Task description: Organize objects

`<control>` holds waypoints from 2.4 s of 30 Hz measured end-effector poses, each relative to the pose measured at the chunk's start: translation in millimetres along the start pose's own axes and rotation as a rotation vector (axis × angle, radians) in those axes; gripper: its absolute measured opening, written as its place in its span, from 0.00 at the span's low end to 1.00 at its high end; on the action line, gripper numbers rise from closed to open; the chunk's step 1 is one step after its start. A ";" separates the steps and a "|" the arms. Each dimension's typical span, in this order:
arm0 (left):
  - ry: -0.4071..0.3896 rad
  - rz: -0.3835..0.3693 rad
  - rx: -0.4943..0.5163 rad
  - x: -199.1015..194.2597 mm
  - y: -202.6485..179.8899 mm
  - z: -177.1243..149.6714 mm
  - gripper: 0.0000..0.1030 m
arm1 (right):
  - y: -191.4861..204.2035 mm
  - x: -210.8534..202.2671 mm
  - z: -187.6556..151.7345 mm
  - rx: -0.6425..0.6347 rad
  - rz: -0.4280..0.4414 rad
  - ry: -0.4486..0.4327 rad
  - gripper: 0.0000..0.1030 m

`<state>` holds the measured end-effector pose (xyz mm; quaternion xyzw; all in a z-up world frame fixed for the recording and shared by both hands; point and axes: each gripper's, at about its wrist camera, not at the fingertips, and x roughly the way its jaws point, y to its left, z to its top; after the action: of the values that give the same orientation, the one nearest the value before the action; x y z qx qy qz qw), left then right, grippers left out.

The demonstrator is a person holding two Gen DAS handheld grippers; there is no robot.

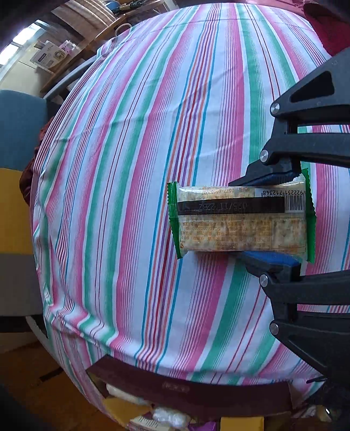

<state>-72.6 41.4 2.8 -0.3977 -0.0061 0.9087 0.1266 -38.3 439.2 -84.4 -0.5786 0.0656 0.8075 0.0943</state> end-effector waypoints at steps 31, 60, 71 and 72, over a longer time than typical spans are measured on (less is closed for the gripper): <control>0.027 -0.002 -0.083 2.4 34.9 -15.2 0.65 | 252.7 13.3 35.3 -0.274 0.183 0.020 0.39; -0.001 0.027 -0.104 -3.9 44.5 -9.3 0.72 | 263.5 -55.6 -8.1 -0.353 0.461 -0.110 0.42; 0.002 0.030 -0.085 -6.7 38.0 -12.4 0.73 | 249.1 -55.0 -27.7 -0.346 0.307 -0.125 0.42; 0.003 0.029 -0.083 -6.6 37.6 -12.5 0.73 | 245.6 -55.8 -27.3 -0.336 0.293 -0.129 0.42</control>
<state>-67.7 2.3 -5.2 -0.4038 -0.0379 0.9089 0.0966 -51.7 190.0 -41.1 -0.5177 0.0074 0.8474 -0.1177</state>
